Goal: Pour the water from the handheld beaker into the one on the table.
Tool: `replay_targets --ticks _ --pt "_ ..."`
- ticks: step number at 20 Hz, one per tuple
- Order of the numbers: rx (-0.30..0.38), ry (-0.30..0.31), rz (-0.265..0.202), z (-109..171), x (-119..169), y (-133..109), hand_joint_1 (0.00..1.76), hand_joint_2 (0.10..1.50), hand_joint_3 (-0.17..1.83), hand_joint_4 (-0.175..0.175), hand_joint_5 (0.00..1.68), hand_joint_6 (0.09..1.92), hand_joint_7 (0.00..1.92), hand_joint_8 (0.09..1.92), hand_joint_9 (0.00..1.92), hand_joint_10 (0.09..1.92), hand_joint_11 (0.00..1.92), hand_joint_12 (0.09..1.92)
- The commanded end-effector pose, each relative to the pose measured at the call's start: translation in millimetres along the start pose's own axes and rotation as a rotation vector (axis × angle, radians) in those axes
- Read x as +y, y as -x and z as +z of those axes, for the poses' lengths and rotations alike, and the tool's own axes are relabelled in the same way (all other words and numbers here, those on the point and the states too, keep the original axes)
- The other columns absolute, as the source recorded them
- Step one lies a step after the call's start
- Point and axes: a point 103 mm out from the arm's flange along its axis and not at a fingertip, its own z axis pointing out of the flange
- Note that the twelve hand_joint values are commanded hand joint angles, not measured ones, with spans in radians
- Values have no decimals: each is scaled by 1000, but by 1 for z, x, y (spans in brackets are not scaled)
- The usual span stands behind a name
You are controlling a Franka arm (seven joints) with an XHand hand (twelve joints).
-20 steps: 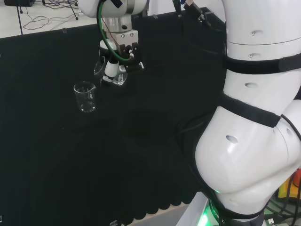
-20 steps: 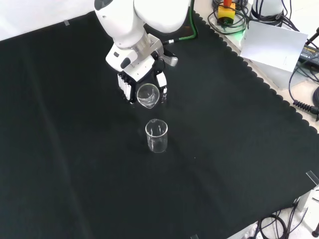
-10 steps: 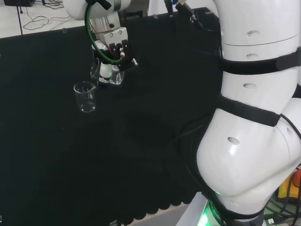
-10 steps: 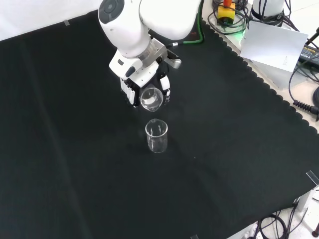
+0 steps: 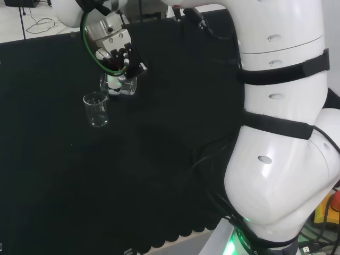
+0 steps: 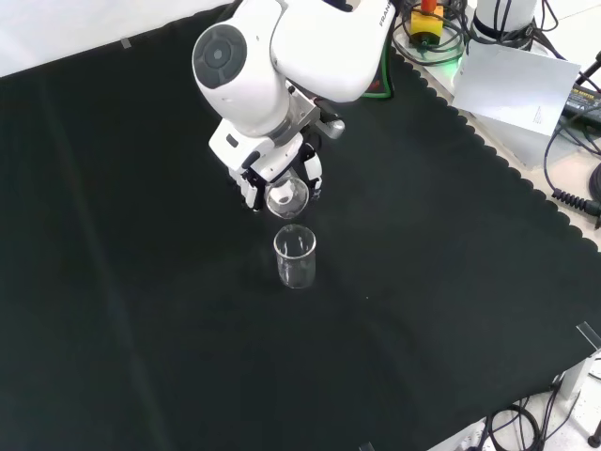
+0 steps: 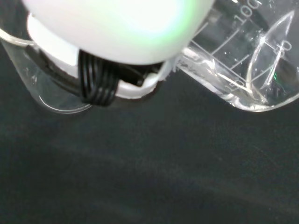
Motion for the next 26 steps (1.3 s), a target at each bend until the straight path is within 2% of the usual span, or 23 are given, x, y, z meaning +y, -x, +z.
replay_targets --ticks 1,10,20,22,26 --pt "-47 -38 18 2 2 -3 1293 650 809 -175 1098 1012 1151 1002 1440 867 1107 860" --pt "-135 -76 43 -2 2 -14 1293 648 810 -175 1100 1010 1152 1000 1442 866 1109 862" --pt "-193 -114 82 -10 0 -19 1294 648 810 -175 1101 1009 1153 999 1442 865 1110 863" --pt "-230 -116 94 -15 -1 -21 1294 648 810 -175 1101 1009 1153 999 1442 865 1110 864" --pt "-207 -128 96 -15 -1 -22 1294 647 810 -175 1101 1009 1153 998 1442 864 1111 865"
